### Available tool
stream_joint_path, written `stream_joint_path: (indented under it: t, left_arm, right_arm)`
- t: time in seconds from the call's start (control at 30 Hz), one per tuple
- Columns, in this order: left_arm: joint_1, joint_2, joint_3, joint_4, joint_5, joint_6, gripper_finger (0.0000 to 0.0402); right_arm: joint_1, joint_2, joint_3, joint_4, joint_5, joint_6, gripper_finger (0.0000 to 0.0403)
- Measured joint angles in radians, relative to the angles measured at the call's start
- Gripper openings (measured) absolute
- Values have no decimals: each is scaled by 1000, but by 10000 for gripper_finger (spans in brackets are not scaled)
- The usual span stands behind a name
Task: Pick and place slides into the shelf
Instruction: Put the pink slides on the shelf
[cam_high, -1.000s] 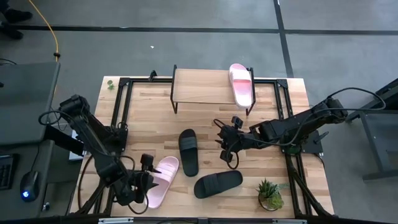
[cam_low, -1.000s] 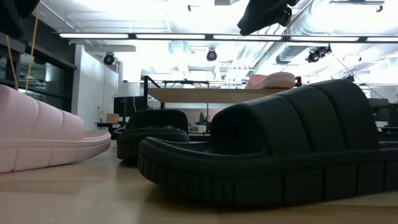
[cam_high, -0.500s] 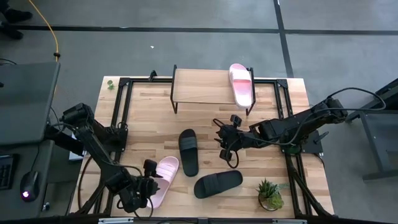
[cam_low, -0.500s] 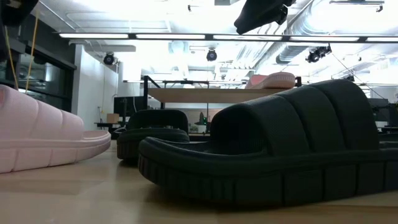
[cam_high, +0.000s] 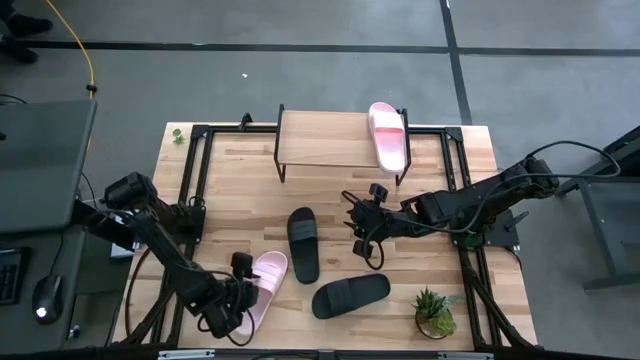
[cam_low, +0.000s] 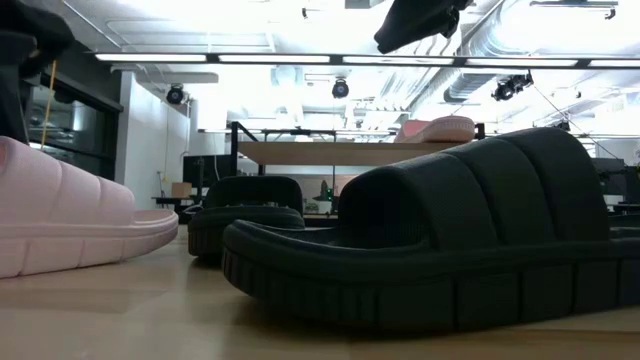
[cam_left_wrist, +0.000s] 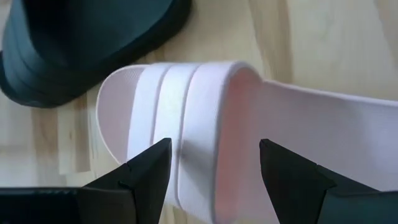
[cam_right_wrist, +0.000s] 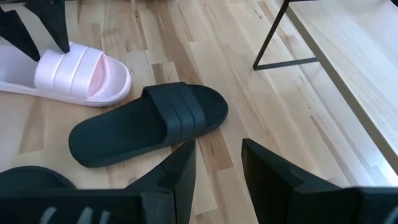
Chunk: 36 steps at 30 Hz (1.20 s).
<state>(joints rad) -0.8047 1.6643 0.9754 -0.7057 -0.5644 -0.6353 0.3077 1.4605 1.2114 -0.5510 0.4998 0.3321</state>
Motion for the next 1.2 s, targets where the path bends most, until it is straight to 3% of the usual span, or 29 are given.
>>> stream_joint_path:
  t: [0.37,0.7,0.83,1.2]
  left_arm:
    - [80,35,0,-1,34,26,225]
    - [81,36,-1,-30,-53,38,215]
    - [81,36,-1,-30,-53,56,173]
    - [81,36,-1,-40,-38,105,9]
  right_arm:
    - [0,0,0,0,0,3,119]
    - [0,0,0,-1,-1,3,119]
    - [0,0,0,-1,-1,3,119]
    - [0,0,0,-1,-1,0,119]
